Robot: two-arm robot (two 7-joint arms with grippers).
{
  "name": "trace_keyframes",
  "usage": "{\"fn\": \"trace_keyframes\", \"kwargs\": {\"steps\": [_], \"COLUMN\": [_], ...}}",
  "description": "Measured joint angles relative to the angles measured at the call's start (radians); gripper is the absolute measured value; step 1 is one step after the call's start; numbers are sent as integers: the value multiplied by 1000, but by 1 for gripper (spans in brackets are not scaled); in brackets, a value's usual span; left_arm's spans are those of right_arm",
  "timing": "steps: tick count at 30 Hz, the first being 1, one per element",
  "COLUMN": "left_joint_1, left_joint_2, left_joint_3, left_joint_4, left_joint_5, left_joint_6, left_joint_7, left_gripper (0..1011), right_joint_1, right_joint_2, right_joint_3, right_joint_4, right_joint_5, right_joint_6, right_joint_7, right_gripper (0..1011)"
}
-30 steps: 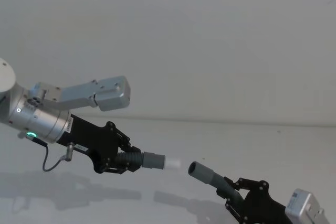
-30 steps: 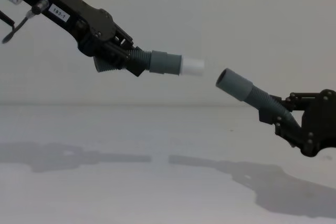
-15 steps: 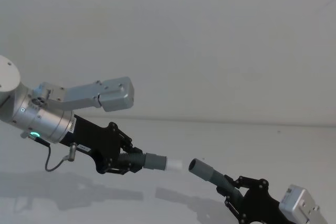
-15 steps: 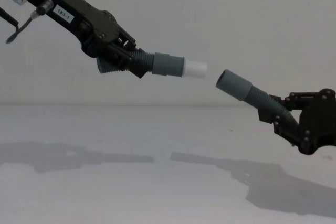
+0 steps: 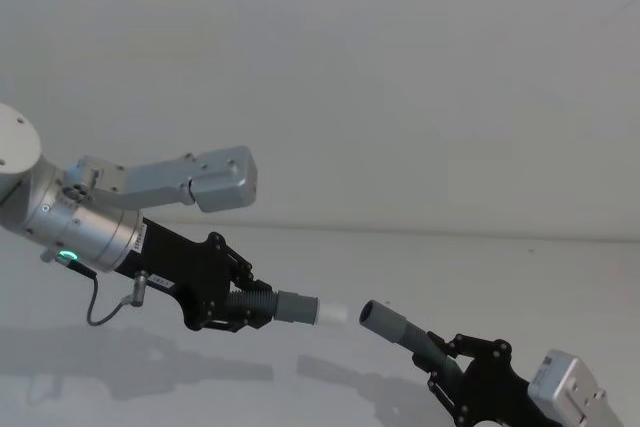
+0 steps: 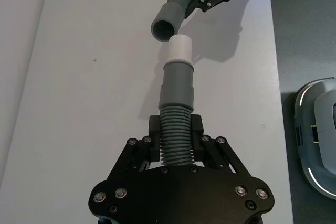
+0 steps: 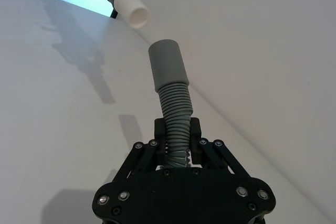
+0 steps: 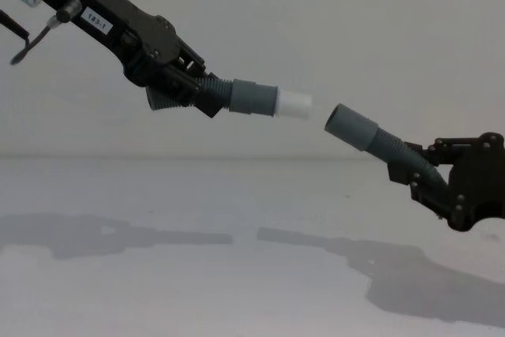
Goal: Use both hands to pick up one end of the pipe from the table, align the ends, and insert them.
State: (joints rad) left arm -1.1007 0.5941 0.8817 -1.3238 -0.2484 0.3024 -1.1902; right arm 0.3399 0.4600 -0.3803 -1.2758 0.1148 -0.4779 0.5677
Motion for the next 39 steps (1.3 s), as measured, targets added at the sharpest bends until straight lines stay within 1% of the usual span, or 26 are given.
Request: {"fn": "trace_keyframes", "kwargs": {"steps": [7, 12, 19, 23, 30, 39], "left_joint_1": [-18, -50, -97, -113, -135, -156], "left_joint_2": [-6, -22, -55, -69, -83, -85], "left_joint_3": [13, 37, 67, 80, 97, 123], "left_joint_4": [13, 41, 92, 116, 136, 129], "left_joint_5": [6, 19, 34, 39, 50, 82], "left_joint_6": [5, 5, -20, -33, -49, -53], "left_joint_7": [-15, -46, -93, -109, -119, -106], "left_gripper": [301, 301, 301, 301, 301, 301], "right_joint_1": [-1, -1, -2, -2, -2, -2], "right_joint_2": [0, 0, 0, 0, 0, 0], "right_joint_3": [1, 1, 1, 1, 0, 0], "right_joint_4": [-2, -3, -4, -5, -5, -6], "right_joint_5": [-3, -4, -5, -5, -6, -6], "right_joint_6": [3, 5, 7, 8, 8, 9], "right_joint_7": [-4, -5, -6, -7, -7, -8], "right_gripper": [225, 225, 225, 225, 225, 225]}}
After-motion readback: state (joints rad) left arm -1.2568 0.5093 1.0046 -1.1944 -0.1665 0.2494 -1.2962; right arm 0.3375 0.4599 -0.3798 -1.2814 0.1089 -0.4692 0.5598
